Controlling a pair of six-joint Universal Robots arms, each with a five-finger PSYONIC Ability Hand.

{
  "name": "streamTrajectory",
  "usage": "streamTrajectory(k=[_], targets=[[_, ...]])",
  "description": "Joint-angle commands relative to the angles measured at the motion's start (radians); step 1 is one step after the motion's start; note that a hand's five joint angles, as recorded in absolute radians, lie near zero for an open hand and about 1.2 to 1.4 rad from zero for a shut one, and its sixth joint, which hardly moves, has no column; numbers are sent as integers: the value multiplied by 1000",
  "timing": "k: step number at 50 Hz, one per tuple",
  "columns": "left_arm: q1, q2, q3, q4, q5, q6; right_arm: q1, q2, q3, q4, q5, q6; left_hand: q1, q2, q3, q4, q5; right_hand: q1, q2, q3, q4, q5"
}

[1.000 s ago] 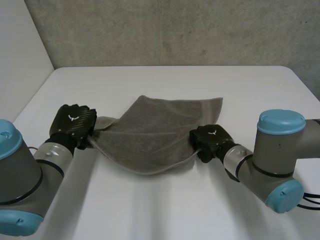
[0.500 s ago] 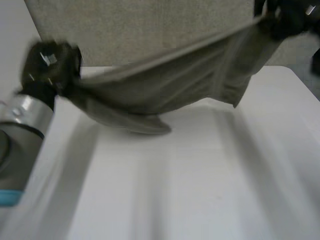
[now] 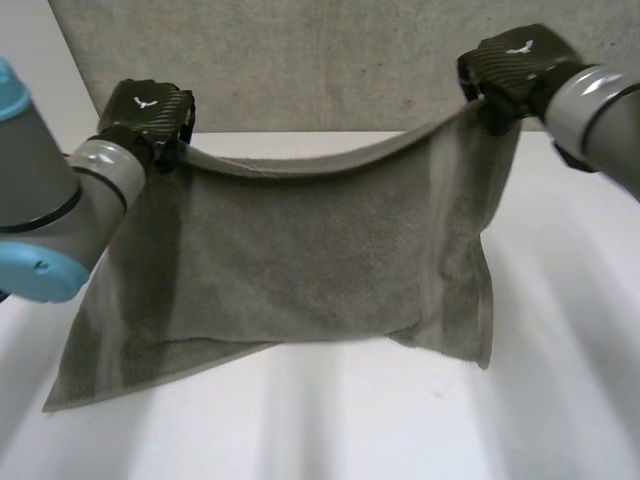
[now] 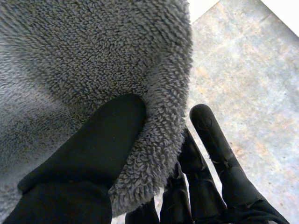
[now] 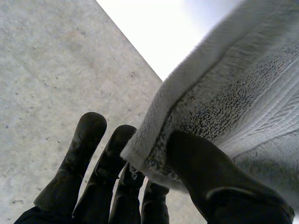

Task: Fold the towel.

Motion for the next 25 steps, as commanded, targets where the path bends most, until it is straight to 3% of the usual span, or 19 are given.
streamTrajectory(k=[1, 3, 4, 5, 6, 10, 17, 25], targets=[[5, -125, 256, 50, 4, 32, 61, 116, -99, -213, 94, -2, 184, 180, 180, 178, 360, 71, 59, 54, 65, 52], [5, -123, 301, 90, 4, 32, 67, 108, -92, -435, 151, -2, 184, 180, 180, 178, 360, 71, 59, 54, 65, 52], [4, -120, 328, 149, 3, 27, 67, 108, -92, -437, 151, -2, 184, 180, 180, 178, 360, 71, 59, 54, 65, 52], [4, -120, 328, 150, 3, 27, 70, 90, -74, -546, 172, -2, 184, 180, 180, 178, 360, 71, 59, 54, 65, 52], [0, -102, 333, 229, 0, 23, 70, 58, -46, -637, 186, 0, 184, 180, 180, 178, 360, 71, 59, 54, 65, 52], [-7, 36, 255, 438, -23, 23, 69, -40, 11, -713, 185, -2, 184, 180, 180, 178, 360, 71, 59, 54, 65, 52], [-4, 124, 61, 477, -33, 18, 65, -93, 75, -654, 153, 1, 184, 180, 180, 178, 360, 71, 59, 54, 65, 52], [-15, 130, -254, 464, -34, 24, 44, -69, 227, -408, 21, -5, 184, 180, 180, 178, 360, 71, 59, 54, 65, 52]])
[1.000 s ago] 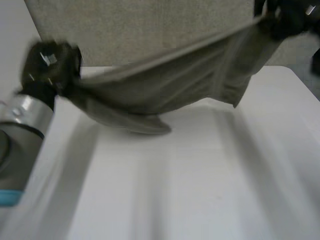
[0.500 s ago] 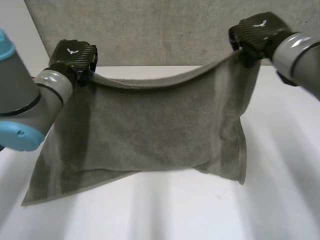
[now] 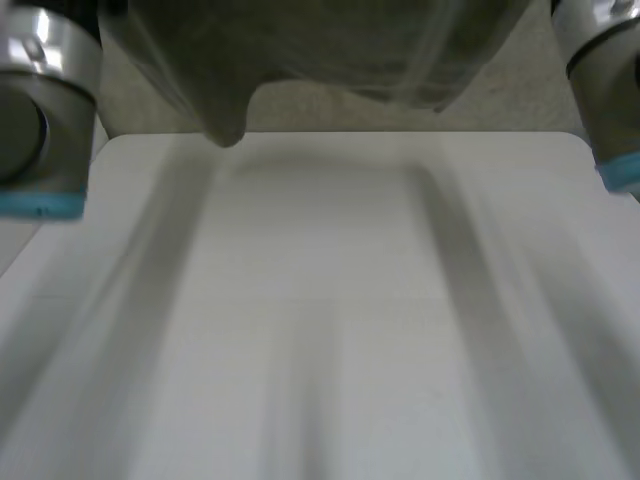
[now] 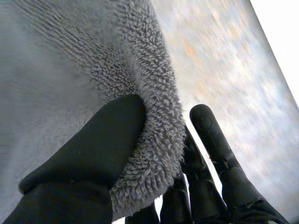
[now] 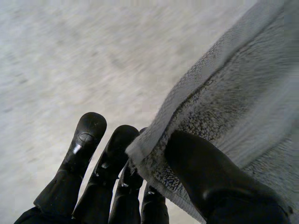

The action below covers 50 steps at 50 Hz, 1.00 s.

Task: Fold the towel.

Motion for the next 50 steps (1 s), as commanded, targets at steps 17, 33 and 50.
streamTrajectory(k=[17, 33, 50], targets=[[-113, -117, -615, -95, 10, 8, -61, 128, 456, 239, -104, -87, 21, 16, 17, 15, 194, 71, 59, 54, 65, 49], [-126, 99, -621, -269, 18, 8, -119, -18, 692, 219, -102, -151, -928, -932, -932, -934, -755, 71, 59, 54, 65, 49], [-46, -130, -273, -400, 173, -3, -141, -10, 812, 102, -113, -150, -822, -827, -826, -828, -650, 71, 59, 54, 65, 49]])
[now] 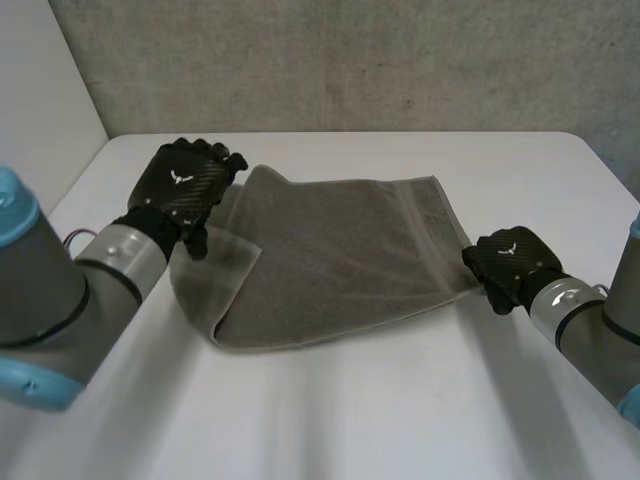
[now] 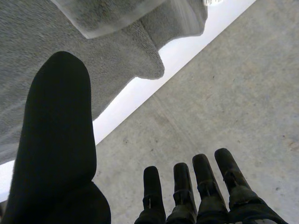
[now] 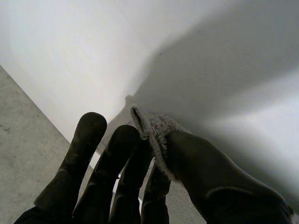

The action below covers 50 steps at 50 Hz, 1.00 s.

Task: Fold the towel.

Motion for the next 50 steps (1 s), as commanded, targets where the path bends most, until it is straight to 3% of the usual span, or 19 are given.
streamTrajectory(k=[1, 8, 17, 24, 39, 50], targets=[[-2, -172, 143, -101, 32, -10, 3, 8, 7, -14, -2, 1, 72, 72, 72, 73, 184, 71, 58, 54, 65, 49], [-57, -375, 315, -237, 26, -27, 0, 16, 12, -20, -2, 1, 46, 45, 45, 47, 157, 71, 58, 54, 65, 49], [-63, -488, 405, -215, 12, -23, 1, 33, 15, -21, -3, -1, 16, 16, 16, 17, 128, 71, 58, 54, 65, 49], [-68, -576, 482, -192, -98, -13, 1, 39, 20, -21, -5, -1, 16, 16, 16, 17, 128, 71, 58, 54, 65, 49], [-64, -610, 496, -181, -154, -10, 0, 44, 20, -35, -5, -1, 22, 22, 22, 23, 134, 71, 58, 54, 65, 49], [-57, -587, 479, -135, -328, 26, -13, 45, 15, -37, -6, -2, 34, 34, 34, 35, 145, 71, 58, 54, 65, 49]])
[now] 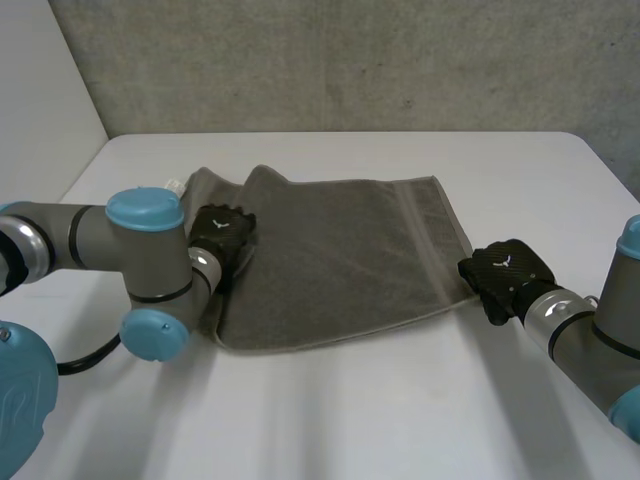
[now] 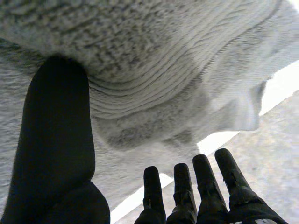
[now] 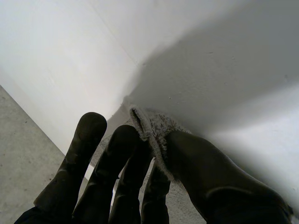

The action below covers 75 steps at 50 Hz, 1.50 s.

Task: Fold the towel.

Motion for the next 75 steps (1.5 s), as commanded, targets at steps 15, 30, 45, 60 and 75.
streamTrajectory(k=[15, 30, 45, 60, 75], targets=[[104, 176, -274, 59, -123, 195, -12, 0, -4, -2, 2, -21, 65, 67, 66, 65, 164, 71, 58, 54, 65, 49], [198, 367, -471, 202, -121, 205, -14, 2, -4, -5, 0, -21, 62, 64, 63, 62, 161, 71, 58, 54, 65, 49], [259, 552, -650, 210, -80, 193, -14, 2, -4, -8, 0, -25, 50, 52, 51, 51, 149, 71, 58, 54, 65, 49], [267, 637, -664, 168, 216, 186, -14, 0, -4, -8, -1, -30, 117, 119, 119, 118, 216, 71, 58, 54, 65, 49], [313, 494, -612, 7, 236, 189, -15, 2, -4, -8, -1, -37, 162, 163, 163, 162, 260, 71, 58, 54, 65, 49]])
